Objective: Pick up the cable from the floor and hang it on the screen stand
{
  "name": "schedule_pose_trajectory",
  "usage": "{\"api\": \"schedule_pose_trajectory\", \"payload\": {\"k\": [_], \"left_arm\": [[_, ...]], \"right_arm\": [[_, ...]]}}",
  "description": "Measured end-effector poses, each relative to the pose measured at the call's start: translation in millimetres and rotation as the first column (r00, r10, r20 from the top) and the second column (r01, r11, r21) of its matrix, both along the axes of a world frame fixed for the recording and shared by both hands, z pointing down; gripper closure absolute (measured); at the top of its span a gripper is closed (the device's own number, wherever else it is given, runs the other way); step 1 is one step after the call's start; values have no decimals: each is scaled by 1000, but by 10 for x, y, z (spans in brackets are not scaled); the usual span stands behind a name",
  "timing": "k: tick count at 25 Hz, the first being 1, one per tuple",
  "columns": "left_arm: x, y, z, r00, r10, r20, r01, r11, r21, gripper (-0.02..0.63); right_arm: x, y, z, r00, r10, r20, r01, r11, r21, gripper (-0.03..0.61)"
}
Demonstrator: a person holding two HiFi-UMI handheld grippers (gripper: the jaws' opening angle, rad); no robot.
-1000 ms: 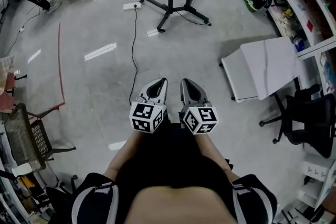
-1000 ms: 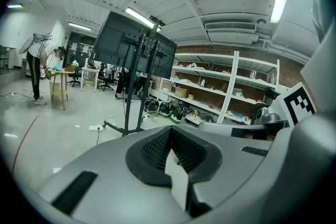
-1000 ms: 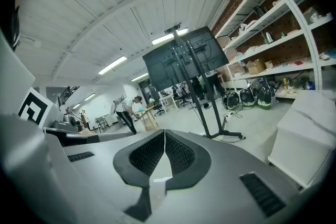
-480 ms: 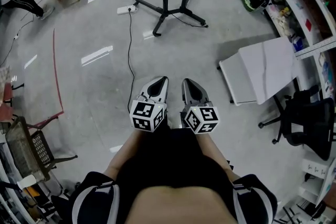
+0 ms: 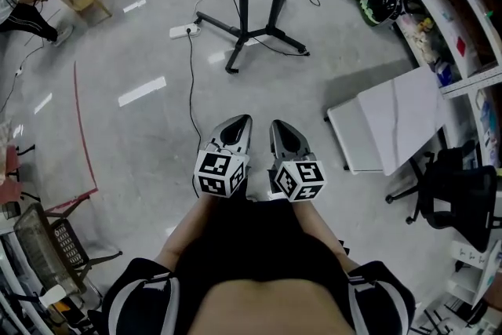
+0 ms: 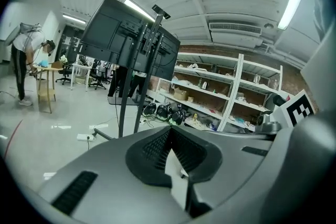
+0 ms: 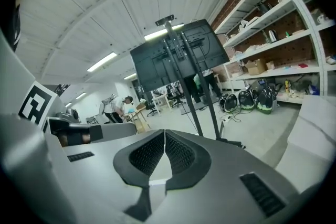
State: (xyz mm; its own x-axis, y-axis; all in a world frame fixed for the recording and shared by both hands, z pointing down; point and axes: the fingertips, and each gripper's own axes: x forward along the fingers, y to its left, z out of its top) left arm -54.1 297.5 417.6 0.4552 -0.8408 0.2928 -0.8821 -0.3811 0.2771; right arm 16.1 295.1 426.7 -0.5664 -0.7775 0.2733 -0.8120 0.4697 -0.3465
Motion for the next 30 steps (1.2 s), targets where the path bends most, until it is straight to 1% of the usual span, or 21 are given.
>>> {"api": "schedule_pose_trajectory", "payload": {"k": [5, 11, 16, 22, 25, 30], "left_arm": [[-160, -478, -22, 1000, 16, 0, -16, 1000, 3, 607], [-388, -951, 6, 999, 34, -26, -34, 999, 1, 607], [-478, -1435, 19, 999, 38, -17, -38, 999, 24, 607], [-653, -1931, 57, 998, 64, -19, -64, 997, 36, 607], [-701, -2115, 94, 996, 85, -21, -84, 996, 38, 607], [-616, -2327, 84, 991, 135, -3, -135, 989, 54, 607]], "right_arm": [[-142, -464, -10, 1000, 13, 11, -13, 1000, -4, 555], [-242, -974, -5, 997, 64, 31, -64, 998, -5, 555], [-258, -1466, 24, 997, 78, -16, -77, 997, 21, 555], [-348, -2076, -25, 995, 97, -24, -95, 993, 65, 555], [-334, -2268, -18, 992, 126, -24, -124, 989, 79, 555], [-205, -2381, -11, 986, 162, -28, -160, 984, 77, 555]]}}
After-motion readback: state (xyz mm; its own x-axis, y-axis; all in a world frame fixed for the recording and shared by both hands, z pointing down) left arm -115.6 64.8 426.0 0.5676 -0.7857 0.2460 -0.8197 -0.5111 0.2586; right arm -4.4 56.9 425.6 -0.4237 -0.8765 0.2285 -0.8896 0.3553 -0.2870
